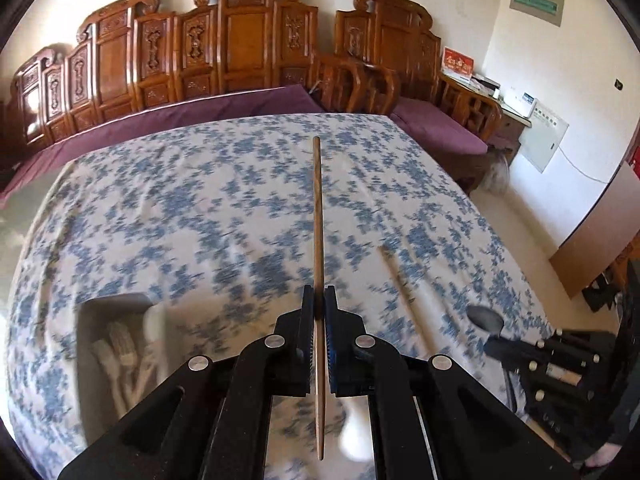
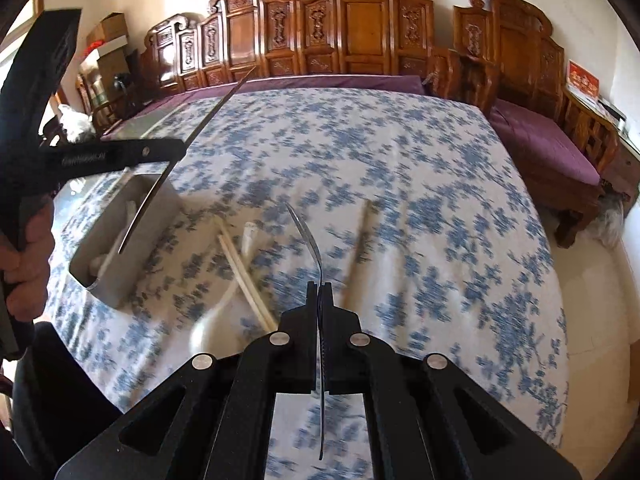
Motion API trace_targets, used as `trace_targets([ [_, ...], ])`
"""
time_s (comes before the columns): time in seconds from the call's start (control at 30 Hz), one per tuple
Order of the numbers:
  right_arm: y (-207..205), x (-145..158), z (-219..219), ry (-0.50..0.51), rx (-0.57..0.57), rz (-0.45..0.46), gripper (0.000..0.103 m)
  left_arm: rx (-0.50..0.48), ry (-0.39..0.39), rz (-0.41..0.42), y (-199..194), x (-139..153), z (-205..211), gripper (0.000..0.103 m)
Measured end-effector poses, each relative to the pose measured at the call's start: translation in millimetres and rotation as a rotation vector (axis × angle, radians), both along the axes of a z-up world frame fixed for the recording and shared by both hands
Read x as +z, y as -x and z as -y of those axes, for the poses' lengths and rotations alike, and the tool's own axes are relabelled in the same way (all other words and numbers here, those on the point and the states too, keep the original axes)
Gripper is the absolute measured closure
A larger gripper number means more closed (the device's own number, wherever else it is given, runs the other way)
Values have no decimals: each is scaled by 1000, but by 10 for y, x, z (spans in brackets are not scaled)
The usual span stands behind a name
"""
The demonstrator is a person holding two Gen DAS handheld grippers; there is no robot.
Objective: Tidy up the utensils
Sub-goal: 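Carry the chopstick with the left tool to the grey tray while the right tool holds the utensil, then lower the chopstick into the tray and open the left tool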
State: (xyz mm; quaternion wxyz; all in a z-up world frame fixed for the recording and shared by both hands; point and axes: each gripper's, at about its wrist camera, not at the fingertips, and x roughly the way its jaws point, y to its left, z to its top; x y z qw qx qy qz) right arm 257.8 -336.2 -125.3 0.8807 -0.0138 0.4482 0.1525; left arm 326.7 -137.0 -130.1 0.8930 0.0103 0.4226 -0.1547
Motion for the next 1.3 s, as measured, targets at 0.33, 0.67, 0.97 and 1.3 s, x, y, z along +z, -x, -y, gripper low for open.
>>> trace_targets([
  [0.33, -100, 36, -903, -44, 107, 0, 100, 70, -58, -23, 208, -64, -1033, 99],
  [0.67, -189, -3, -1465, -44, 175, -18, 100, 106, -122, -98, 206, -547, -1577, 99],
  [0.97, -301, -50, -1647, -46, 185, -18, 100, 95, -89, -143, 202, -891, -1685, 99],
  [1.3, -416, -59, -1895, -50, 202, -19, 100, 69, -49, -162, 257, -963, -1734, 99],
])
